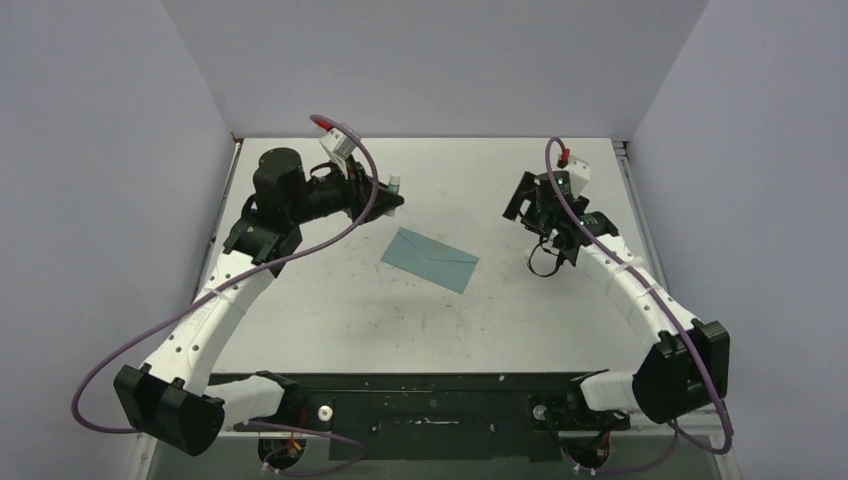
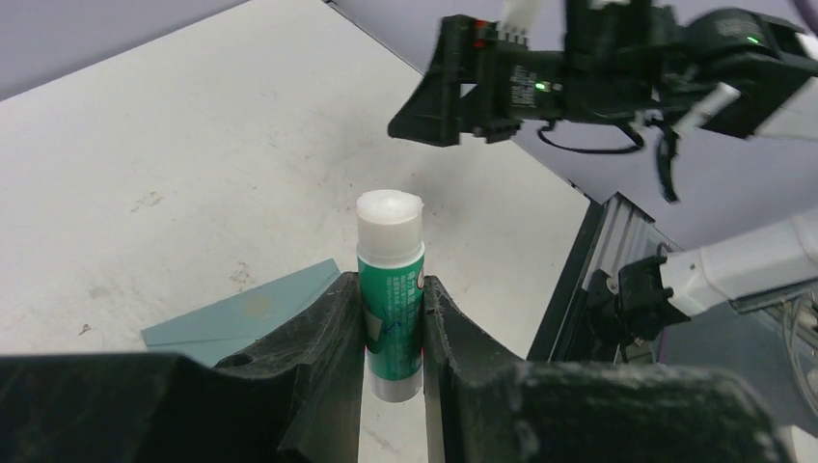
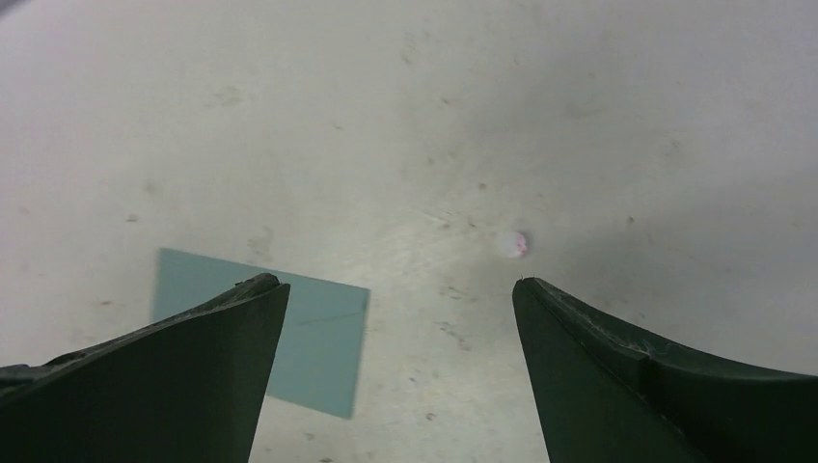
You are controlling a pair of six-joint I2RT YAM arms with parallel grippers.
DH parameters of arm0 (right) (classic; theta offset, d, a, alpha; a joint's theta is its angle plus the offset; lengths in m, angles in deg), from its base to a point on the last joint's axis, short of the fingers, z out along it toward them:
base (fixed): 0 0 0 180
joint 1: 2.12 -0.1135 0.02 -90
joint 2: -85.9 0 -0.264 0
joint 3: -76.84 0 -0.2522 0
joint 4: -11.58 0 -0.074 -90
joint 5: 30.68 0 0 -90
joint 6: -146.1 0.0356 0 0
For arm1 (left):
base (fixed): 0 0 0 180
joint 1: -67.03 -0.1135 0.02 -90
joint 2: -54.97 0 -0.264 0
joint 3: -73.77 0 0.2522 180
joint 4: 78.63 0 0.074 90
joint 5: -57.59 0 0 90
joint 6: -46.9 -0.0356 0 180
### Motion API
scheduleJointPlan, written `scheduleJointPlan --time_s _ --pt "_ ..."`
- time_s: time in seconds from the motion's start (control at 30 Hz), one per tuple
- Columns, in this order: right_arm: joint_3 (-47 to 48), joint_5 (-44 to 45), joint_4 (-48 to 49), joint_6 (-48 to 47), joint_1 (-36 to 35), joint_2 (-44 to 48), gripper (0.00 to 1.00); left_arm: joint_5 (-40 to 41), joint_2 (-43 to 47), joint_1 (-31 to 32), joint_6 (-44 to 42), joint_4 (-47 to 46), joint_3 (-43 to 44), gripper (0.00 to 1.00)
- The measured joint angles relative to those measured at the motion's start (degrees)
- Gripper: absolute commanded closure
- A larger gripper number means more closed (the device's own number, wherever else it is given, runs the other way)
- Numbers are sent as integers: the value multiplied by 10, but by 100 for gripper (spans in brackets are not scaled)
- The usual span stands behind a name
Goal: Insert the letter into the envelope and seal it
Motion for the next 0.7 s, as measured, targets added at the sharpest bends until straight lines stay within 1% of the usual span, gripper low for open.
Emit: scheduleJointPlan --time_s 0.13,0.27,0.33,0.43,0.6,0.7 --pt "-13 -48 -45 -42 72 -66 11 -44 13 4 -21 -16 -24 100" --pt "-7 -111 -57 -93 111 -132 16 -65 26 7 -32 -40 -53 100" --pt "4 -130 -63 -115 116 -171 18 -68 27 7 -33 -45 -57 100" --pt "18 -139 -72 -133 116 -213 29 -71 27 9 -34 -53 -60 100" --pt "37 -129 -87 -142 116 -250 42 -73 28 10 -34 -64 -66 100" --pt "38 -118 -90 -146 117 -260 47 -72 28 10 -34 -67 -72 100"
